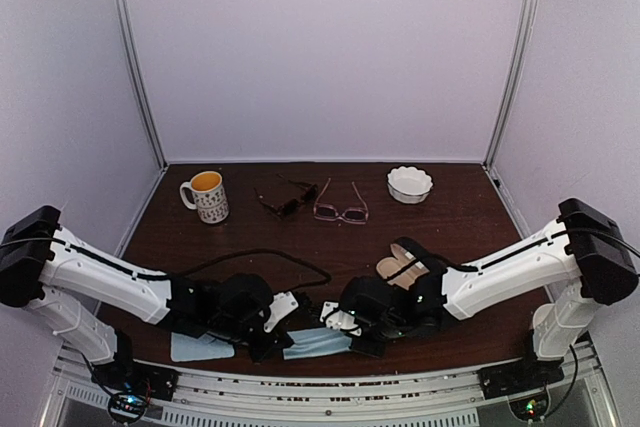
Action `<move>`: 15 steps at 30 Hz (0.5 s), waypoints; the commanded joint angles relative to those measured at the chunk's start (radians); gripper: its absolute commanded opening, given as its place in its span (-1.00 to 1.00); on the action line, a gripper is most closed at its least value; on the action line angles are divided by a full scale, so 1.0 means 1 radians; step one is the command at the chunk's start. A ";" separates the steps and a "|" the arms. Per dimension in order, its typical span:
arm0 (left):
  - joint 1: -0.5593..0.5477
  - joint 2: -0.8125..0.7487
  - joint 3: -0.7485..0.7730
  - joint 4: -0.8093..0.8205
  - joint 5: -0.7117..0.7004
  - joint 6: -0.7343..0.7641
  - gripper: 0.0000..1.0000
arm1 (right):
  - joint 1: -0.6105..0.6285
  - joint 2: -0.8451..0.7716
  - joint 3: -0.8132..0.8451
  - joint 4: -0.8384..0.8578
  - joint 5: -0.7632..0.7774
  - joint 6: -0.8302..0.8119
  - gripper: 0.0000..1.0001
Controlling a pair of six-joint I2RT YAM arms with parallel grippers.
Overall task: Organize the sunglasses
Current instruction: Fold the glasses cleaning cloth at the corner of the board.
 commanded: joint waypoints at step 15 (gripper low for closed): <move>0.010 0.042 0.036 -0.025 -0.020 0.013 -1.00 | -0.007 0.045 0.043 -0.040 0.026 0.037 -0.87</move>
